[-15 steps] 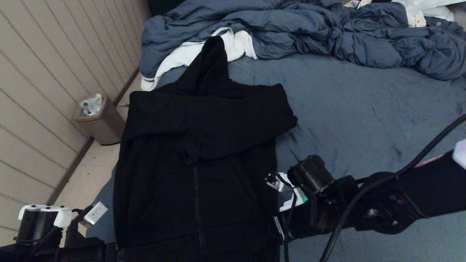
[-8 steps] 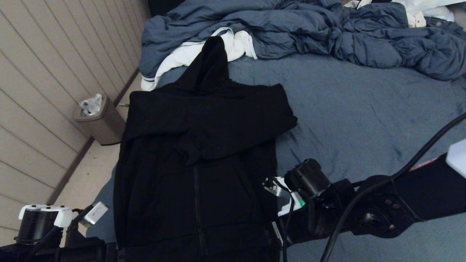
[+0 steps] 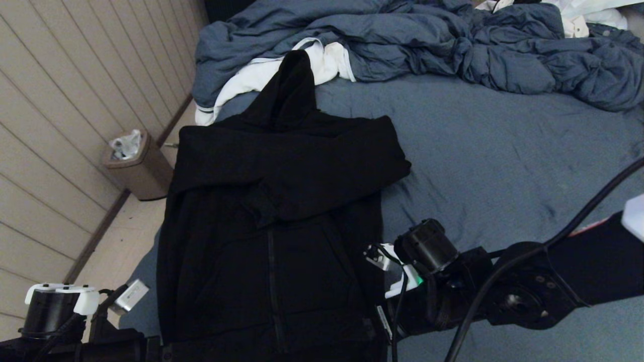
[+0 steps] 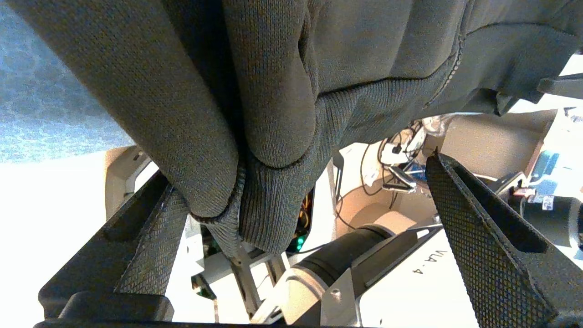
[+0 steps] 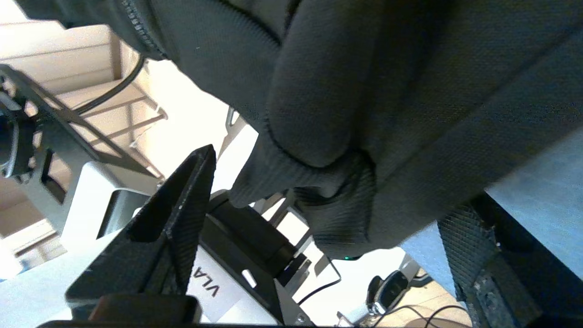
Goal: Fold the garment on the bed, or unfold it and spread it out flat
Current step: Fold the black sweatshirt
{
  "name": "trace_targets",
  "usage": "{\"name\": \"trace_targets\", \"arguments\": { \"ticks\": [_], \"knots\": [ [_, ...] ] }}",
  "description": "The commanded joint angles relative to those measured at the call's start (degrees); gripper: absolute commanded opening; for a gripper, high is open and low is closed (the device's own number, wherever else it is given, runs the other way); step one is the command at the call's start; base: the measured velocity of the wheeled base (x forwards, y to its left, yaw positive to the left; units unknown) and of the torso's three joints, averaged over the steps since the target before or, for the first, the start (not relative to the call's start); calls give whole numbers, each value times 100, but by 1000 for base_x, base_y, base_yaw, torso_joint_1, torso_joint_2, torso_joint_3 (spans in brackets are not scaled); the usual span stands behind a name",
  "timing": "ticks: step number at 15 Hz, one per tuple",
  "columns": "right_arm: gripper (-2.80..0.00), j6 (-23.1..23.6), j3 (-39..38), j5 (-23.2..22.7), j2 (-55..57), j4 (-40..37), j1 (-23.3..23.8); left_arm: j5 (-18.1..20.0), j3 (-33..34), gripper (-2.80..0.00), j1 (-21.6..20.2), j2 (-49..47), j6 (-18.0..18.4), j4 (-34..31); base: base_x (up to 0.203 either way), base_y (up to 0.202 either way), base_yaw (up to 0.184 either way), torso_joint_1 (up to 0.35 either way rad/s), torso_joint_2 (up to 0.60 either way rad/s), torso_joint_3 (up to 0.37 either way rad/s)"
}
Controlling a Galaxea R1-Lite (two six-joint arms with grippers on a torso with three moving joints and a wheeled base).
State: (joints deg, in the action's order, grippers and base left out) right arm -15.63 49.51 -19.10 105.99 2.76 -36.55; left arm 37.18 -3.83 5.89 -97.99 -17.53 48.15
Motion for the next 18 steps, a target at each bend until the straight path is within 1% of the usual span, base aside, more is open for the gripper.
{"name": "trace_targets", "arguments": {
  "ticks": [1, 2, 3, 7, 11, 17, 18],
  "knots": [
    [0, -19, 15, -14, -43, 6, -2, 26, -4, 0, 0, 8, -13, 36, 0, 0, 0, 0, 0, 0],
    [0, -2, 6, -6, -39, 15, -2, 26, 5, 0, 0, 14, -13, 34, 0, 0, 0, 0, 0, 0],
    [-280, -10, 31, 9, -8, 15, -2, 26, 5, 0, 0, 16, -13, 36, 0, 0, 0, 0, 0, 0],
    [-280, -10, 43, 3, 9, 7, 7, 18, 5, 0, 0, 16, -6, 34, 0, 0, 0, 0, 0, 0],
    [-280, 130, -12, -6, 70, 15, -2, 19, 5, 0, 0, 16, -5, 34, 0, 0, 0, 0, 0, 0],
    [-280, 130, -29, -6, 54, 24, -2, 44, 31, 0, 0, 25, 13, 27, 0, 0, 0, 0, 0, 0],
    [-280, 130, -29, -6, 54, 29, -2, 44, 39, 0, 55, 25, 13, 27, 0, 0, 0, 0, 0, 0]
  ]
}}
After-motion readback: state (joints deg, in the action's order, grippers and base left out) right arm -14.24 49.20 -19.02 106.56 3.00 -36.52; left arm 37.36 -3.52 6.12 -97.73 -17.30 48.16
